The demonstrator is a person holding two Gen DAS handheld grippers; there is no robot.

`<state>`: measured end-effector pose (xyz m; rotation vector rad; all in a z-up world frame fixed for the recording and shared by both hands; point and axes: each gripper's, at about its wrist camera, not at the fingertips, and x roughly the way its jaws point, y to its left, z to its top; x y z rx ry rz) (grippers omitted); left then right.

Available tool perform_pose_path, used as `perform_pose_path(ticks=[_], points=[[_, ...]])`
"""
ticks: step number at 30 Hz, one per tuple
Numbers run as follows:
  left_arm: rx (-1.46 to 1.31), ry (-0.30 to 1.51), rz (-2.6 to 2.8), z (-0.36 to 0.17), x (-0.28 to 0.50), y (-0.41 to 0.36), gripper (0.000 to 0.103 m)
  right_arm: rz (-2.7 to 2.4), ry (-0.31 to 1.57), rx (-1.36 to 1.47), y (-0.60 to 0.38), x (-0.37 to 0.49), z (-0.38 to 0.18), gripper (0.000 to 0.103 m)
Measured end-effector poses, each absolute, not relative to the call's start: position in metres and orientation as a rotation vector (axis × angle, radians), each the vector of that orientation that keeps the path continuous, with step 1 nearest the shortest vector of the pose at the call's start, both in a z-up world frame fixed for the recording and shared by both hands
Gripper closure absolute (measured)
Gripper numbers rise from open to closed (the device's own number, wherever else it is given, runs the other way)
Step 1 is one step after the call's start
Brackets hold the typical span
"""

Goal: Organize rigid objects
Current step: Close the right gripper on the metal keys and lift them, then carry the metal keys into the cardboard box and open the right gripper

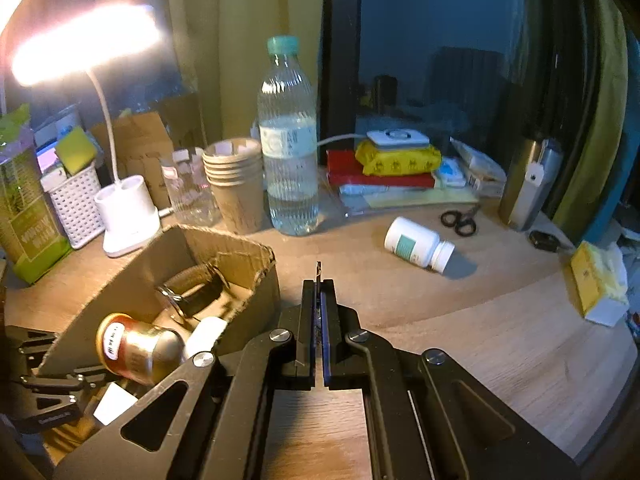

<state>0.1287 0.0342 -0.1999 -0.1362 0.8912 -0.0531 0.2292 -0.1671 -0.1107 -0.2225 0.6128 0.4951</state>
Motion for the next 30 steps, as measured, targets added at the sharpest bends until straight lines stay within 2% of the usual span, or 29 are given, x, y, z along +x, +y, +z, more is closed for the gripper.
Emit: perform_pose_path(ticks=[20,30], points=[[-0.135,0.891,-0.053,-0.200,0.129,0.035,0.084,0.545,0.442,-0.248,-0.146,0.173,-0.055,0.101],[-0.133,0.891,-0.052,-0.200,0.129,0.035,0.084,0.588,0.442,-0.297,-0.116,0.164,-0.060,0.101]])
